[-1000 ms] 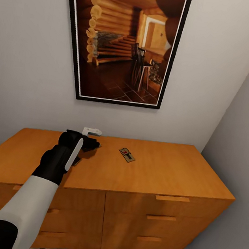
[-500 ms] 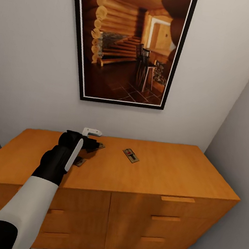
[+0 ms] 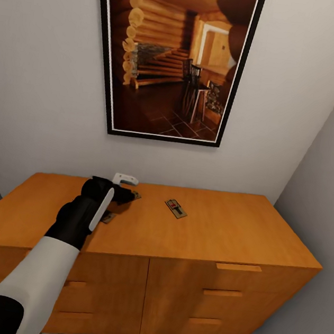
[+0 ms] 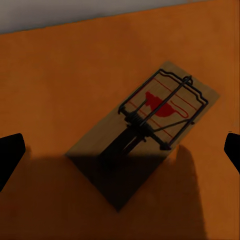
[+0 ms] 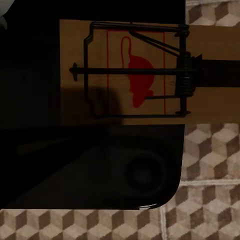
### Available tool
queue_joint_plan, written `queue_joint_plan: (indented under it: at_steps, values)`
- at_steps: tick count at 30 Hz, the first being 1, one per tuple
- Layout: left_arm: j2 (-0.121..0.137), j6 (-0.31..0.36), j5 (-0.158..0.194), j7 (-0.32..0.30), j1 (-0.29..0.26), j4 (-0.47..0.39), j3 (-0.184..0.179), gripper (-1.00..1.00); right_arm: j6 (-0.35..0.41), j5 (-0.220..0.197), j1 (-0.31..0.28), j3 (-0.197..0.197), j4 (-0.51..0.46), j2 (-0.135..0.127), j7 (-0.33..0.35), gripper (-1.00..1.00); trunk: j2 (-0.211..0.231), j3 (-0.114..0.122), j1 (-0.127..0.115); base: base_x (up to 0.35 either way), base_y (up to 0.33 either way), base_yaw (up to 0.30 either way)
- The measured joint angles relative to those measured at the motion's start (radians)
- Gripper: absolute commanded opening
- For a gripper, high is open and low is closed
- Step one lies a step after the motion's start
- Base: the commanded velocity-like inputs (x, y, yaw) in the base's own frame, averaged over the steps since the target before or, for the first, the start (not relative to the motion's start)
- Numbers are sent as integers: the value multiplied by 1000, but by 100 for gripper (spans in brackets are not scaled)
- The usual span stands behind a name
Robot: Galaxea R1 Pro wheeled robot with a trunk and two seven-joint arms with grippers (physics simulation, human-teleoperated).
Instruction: Take the four mousetraps from the cabinet in the bathroom and place them on the bathroom floor. Make sure all four end up on the same floor surface, and ensure that at least two of them are either under or directly next to the same bathroom sink.
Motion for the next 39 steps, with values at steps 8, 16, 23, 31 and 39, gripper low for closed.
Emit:
queue_joint_plan:
  at_steps: [8, 16, 23, 31, 39]
  values:
    - [0, 0, -1, -1, 0, 7, -6, 100, 0, 0, 0, 0, 0, 0, 0, -100, 0, 0, 0, 0, 0, 0]
    - [0, 0, -1, -2, 0, 6, -7, 100, 0, 0, 0, 0, 0, 0, 0, -100, 0, 0, 0, 0, 0, 0]
    - [0, 0, -1, -2, 0, 6, -7, 100, 0, 0, 0, 1, 0, 0, 1, -100, 0, 0, 0, 28, 0, 0]
    - [0, 0, -1, -2, 0, 7, -7, 100, -1, 0, 0, 1, 0, 0, 1, -100, 0, 0, 0, 5, 0, 0]
    - [0, 0, -1, -2, 0, 7, -8, 100, -3, 4, 0, 6, 0, 0, 4, -100, 0, 0, 0, 0, 0, 0]
